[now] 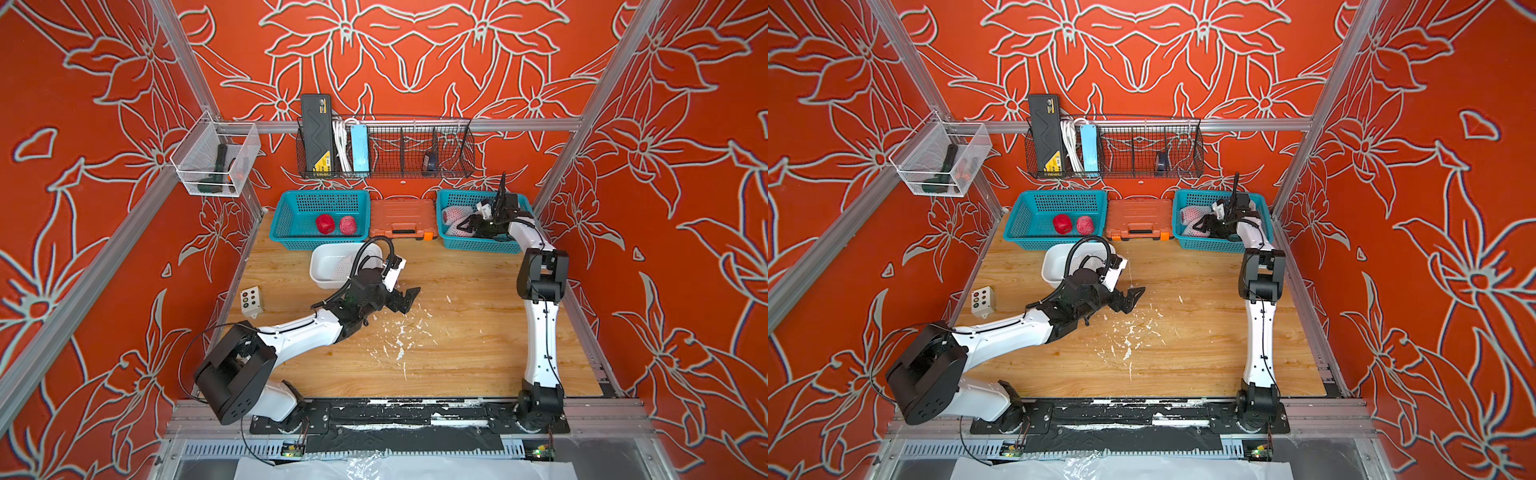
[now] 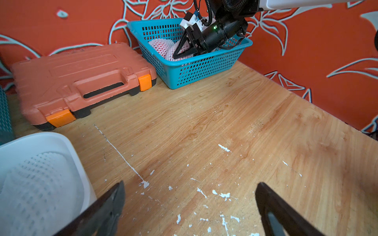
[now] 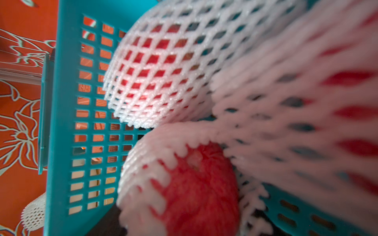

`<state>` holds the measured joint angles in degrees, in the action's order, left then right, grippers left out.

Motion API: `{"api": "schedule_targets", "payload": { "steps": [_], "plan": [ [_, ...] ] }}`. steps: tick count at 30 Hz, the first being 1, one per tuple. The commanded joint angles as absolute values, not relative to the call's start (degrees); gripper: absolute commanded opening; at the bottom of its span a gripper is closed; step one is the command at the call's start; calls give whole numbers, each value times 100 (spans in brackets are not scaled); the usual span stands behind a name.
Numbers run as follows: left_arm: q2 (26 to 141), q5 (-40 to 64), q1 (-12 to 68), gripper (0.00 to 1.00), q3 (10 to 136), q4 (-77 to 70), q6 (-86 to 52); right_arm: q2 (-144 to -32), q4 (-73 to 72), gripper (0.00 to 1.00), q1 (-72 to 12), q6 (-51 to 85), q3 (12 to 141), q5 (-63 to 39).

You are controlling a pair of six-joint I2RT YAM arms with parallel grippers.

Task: Remove foam nets from apples
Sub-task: Pick up the apple from the basket.

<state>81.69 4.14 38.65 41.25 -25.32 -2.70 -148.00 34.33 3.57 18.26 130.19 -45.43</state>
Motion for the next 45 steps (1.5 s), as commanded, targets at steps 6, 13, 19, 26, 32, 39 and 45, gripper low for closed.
{"api": "schedule_targets", "payload": {
  "steps": [6, 13, 19, 26, 32, 39, 45],
  "plan": [
    [7971, 325, 3887, 97, 4229, -2516, -228, -14100, 3005, 54, 351, 2005, 12471, -4796],
    [7670, 214, 3886, 97, 4072, -2559, -281, -13365, 2452, 50, 380, 2255, 11761, -4890],
    [7459, 163, 3886, 97, 3946, -2550, -325, -13034, 2449, 48, 405, 2268, 11583, -4900],
    [7205, 124, 3888, 97, 3772, -2570, -404, -12317, 2344, 47, 406, 2303, 11023, -4985],
    [6844, -102, 3885, 97, 3110, -3087, -582, -10973, 1895, 46, 318, 2491, 9545, -4893],
    [6899, -246, 3882, 97, 2501, -3747, -759, -9092, 1257, 47, -656, 2658, 7093, -4129],
    [6865, -178, 3881, 97, 2152, -3913, -766, -7888, 1295, 46, -1672, 2091, 5584, -3061]
  ]
}}
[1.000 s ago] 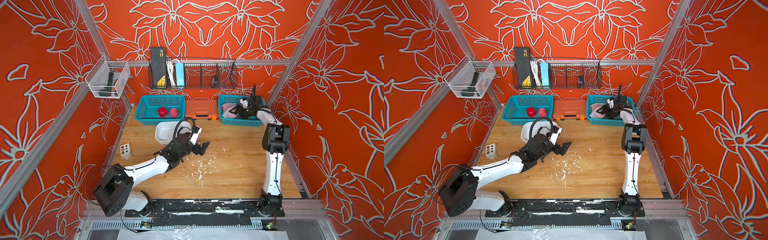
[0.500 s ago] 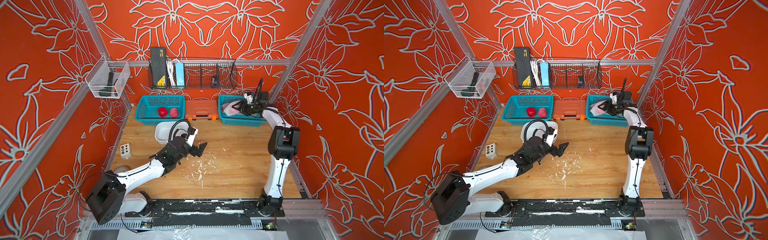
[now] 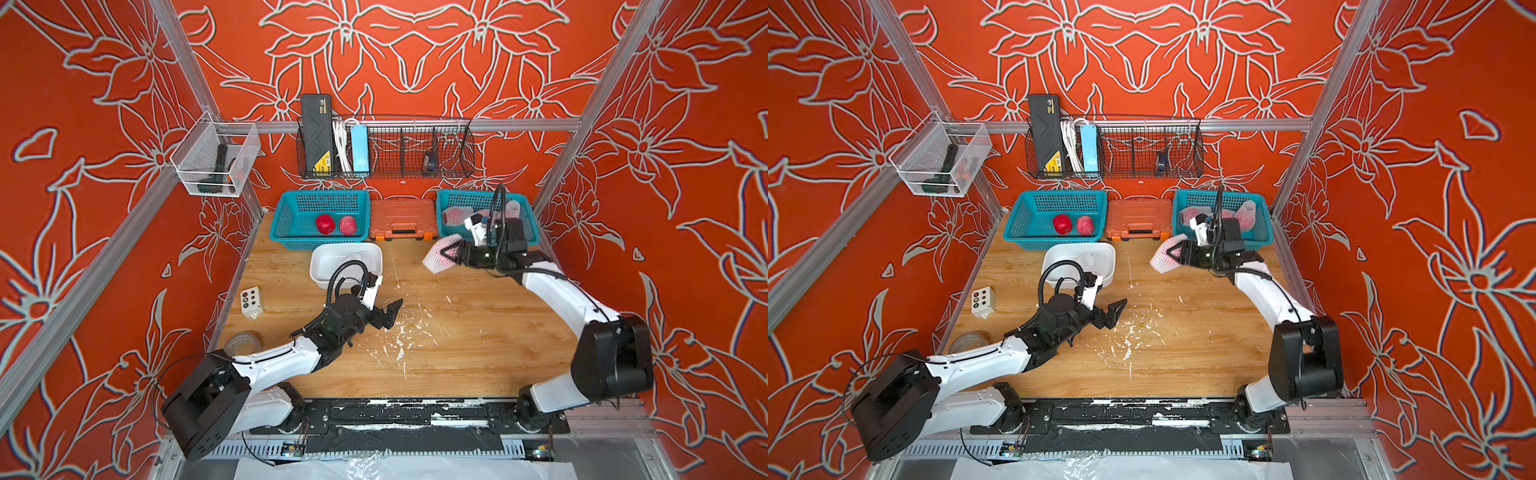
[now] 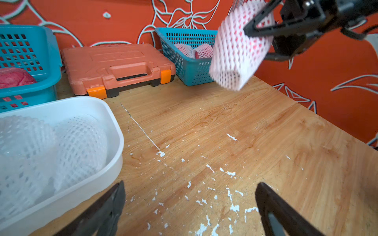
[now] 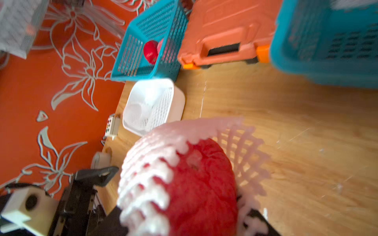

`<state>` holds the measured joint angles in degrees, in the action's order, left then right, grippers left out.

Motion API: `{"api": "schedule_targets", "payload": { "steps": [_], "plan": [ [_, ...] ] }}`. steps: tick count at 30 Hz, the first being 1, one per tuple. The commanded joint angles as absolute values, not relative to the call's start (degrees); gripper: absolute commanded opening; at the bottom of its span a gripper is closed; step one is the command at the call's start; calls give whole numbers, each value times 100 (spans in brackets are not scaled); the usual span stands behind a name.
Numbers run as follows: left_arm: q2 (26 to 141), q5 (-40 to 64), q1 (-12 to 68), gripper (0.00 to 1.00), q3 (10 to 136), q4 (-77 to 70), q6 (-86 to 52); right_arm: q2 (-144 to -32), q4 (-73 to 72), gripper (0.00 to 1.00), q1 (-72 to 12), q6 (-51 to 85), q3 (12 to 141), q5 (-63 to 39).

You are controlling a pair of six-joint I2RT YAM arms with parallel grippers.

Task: Remove foam nets from apples
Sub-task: Pick up the apple from the basket, then place the apple at the center of the board.

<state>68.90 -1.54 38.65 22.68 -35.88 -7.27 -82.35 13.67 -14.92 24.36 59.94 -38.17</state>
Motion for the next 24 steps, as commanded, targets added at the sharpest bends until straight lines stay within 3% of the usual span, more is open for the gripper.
{"api": "schedule_targets", "payload": {
  "steps": [1, 10, 24],
  "plan": [
    [6884, -195, 3876, 97, 2108, -3928, -740, -7723, 1412, 46, -1846, 1918, 5422, -2606],
    [7239, -500, 3876, 97, 1951, -4179, -643, -6698, 1305, 45, -3379, 1141, 4341, 422],
    [7711, -63, 3891, 97, 2014, -4476, -572, -7691, 580, 49, -4588, 813, 4287, 1348]
  ]
}}
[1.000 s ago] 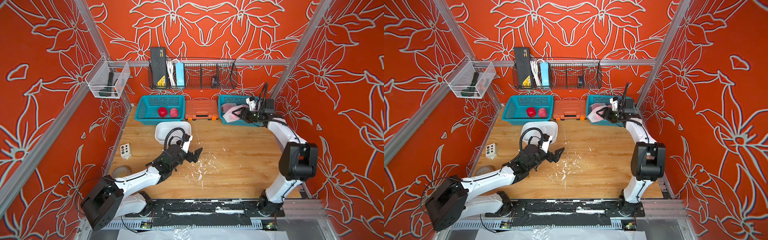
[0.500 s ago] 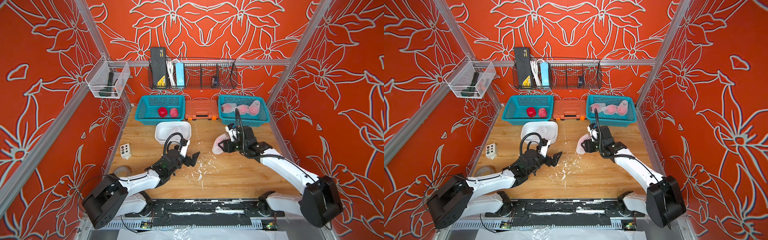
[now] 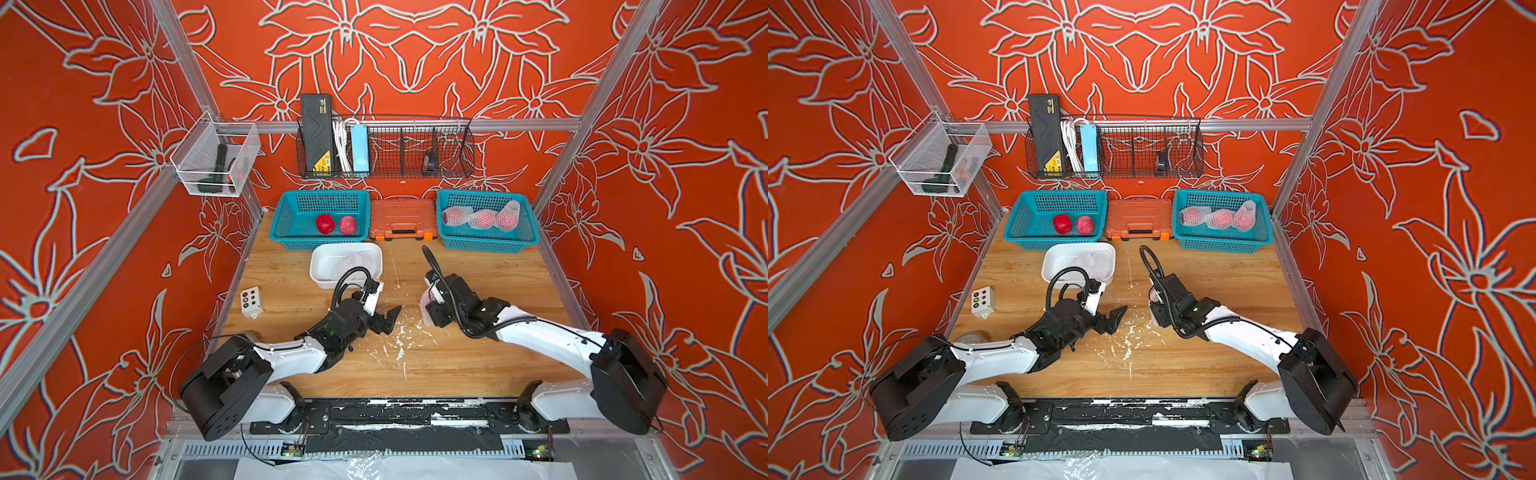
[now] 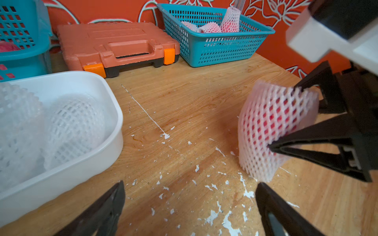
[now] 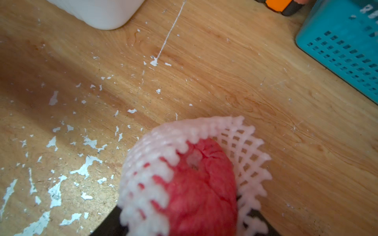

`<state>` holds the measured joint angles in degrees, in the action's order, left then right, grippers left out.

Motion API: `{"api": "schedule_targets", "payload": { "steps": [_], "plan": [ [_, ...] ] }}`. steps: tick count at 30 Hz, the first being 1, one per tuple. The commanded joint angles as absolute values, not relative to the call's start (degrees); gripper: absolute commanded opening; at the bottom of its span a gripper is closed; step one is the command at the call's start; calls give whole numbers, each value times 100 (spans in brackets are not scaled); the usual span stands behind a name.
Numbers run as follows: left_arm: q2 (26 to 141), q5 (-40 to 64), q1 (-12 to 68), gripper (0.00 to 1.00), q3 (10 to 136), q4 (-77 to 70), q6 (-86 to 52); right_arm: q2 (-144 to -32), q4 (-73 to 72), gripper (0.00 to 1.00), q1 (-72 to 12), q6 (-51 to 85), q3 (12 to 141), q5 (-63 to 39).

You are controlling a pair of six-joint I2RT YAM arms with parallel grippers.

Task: Remove foam nets from apples
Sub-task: Place the apple at the center of the board.

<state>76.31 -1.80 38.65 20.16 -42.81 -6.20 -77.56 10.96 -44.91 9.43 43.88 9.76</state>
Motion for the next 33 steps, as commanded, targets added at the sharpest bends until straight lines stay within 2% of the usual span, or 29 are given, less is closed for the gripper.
{"api": "schedule_targets", "payload": {
  "steps": [1, 6, 12, 18, 21, 29, 31, 33],
  "plan": [
    [7717, -83, 3894, 97, 1998, -4457, -563, -7657, 489, 51, -4624, 781, 4219, 1376],
    [7685, -159, 3894, 97, 1895, -4475, -520, -7456, 248, 66, -4724, 676, 3966, 1300],
    [7924, 364, 3895, 98, 1898, -4751, -459, -7558, 132, 71, -4744, 756, 3773, 1211],
    [8302, 771, 3993, 98, 2010, -4852, -477, -7384, 227, 90, -4746, 833, 3749, 1109],
    [8420, 761, 4030, 98, 2077, -4829, -457, -7193, 214, 96, -4745, 852, 3756, 867],
    [8459, 687, 4045, 98, 2140, -4727, -426, -6506, 439, 98, -4476, 1090, 4037, 273],
    [8417, 652, 4043, 98, 2131, -4703, -446, -6323, 431, 98, -4022, 1519, 4038, -129],
    [8376, 633, 4044, 98, 2131, -4685, -440, -6352, 249, 98, -3228, 2150, 3939, -967]
  ]
}}
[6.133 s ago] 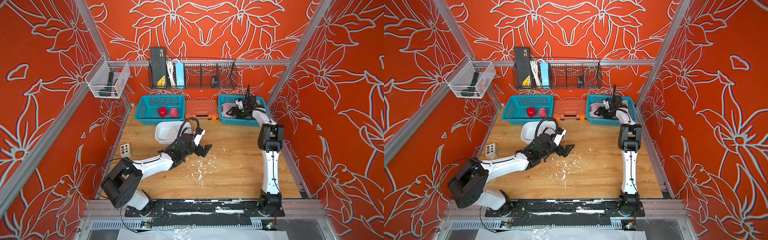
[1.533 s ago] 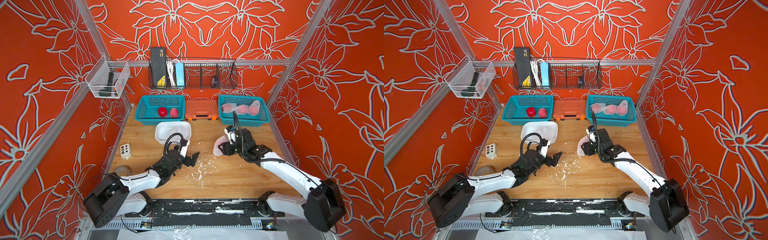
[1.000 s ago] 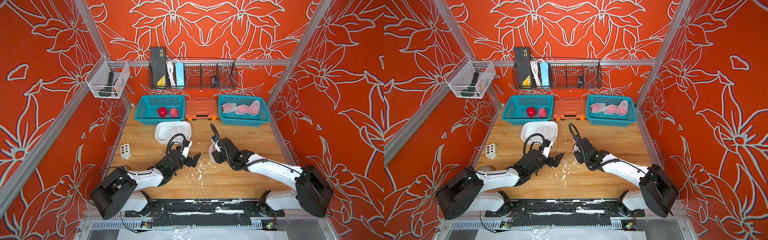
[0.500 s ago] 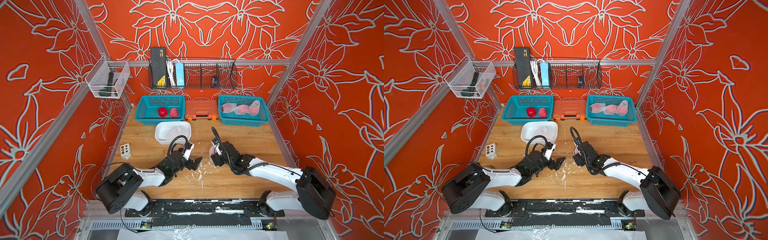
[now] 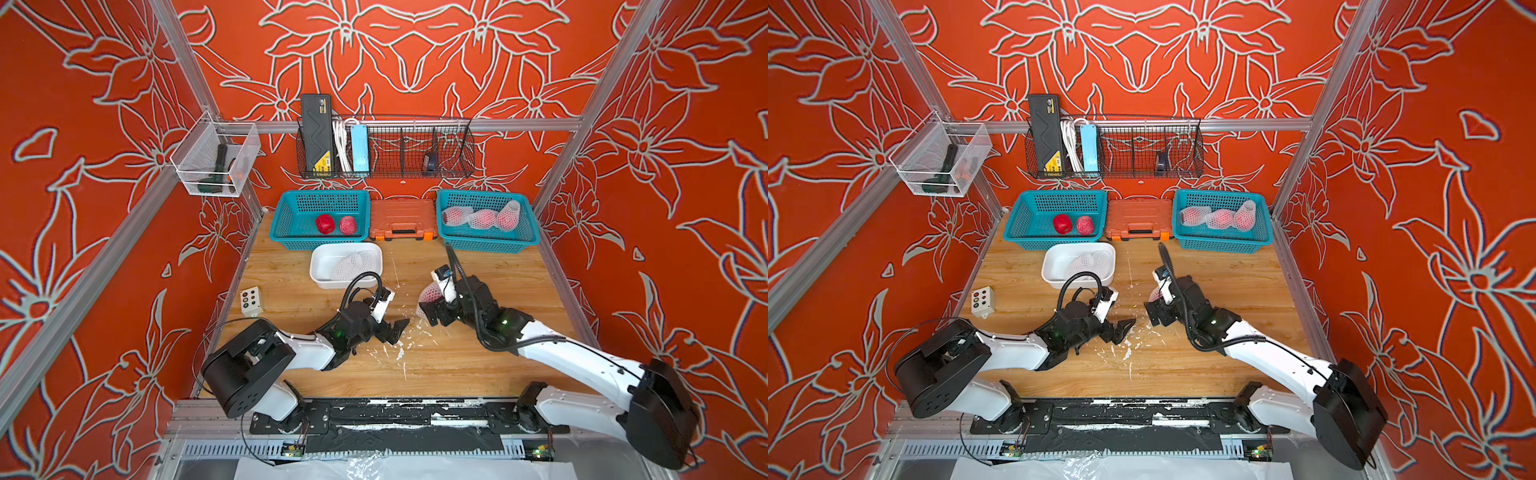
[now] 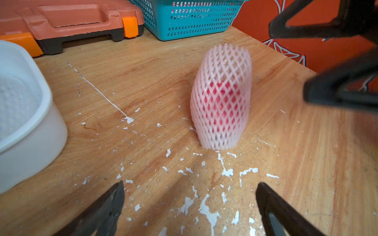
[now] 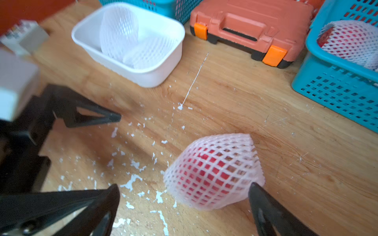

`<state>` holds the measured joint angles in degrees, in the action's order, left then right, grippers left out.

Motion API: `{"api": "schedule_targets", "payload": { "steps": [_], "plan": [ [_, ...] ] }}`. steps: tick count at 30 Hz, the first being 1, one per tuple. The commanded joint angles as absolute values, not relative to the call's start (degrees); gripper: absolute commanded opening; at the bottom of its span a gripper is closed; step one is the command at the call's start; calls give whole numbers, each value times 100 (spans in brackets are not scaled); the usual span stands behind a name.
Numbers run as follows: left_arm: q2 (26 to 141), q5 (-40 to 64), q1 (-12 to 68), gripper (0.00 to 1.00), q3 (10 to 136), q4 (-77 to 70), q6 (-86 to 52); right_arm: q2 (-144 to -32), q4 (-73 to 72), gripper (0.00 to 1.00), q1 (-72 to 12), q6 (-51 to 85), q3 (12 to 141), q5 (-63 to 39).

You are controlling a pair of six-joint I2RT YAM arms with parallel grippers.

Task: Remove foam nets from apples
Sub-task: Place the apple at the center of the board, then remove the foam net from the apple.

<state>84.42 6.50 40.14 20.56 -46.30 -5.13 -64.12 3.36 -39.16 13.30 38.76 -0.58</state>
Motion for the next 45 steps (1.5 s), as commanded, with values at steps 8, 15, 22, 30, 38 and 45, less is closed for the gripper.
{"api": "schedule_targets", "payload": {
  "steps": [8, 15, 22, 30, 38, 45],
  "plan": [
    [8196, 668, 4043, 98, 2157, -4589, -431, -7381, 7, 98, -1776, 3449, 3808, -2511],
    [8115, 676, 4044, 98, 2166, -4518, -396, -8479, -201, 98, -1529, 4228, 4079, -3088],
    [8098, 649, 4044, 98, 2149, -4525, -353, -8909, -1158, 98, -1547, 4568, 3936, -3455],
    [8110, 625, 4045, 98, 2179, -4485, -336, -9322, -2080, 84, -1568, 5106, 3864, -3785],
    [8147, 592, 4050, 98, 2195, -4479, -395, -9342, -2623, 55, -1656, 5237, 3665, -3826],
    [8055, 554, 4043, 97, 2204, -4388, -369, -9468, -2490, 51, -1769, 4968, 3626, -3733]
  ]
}}
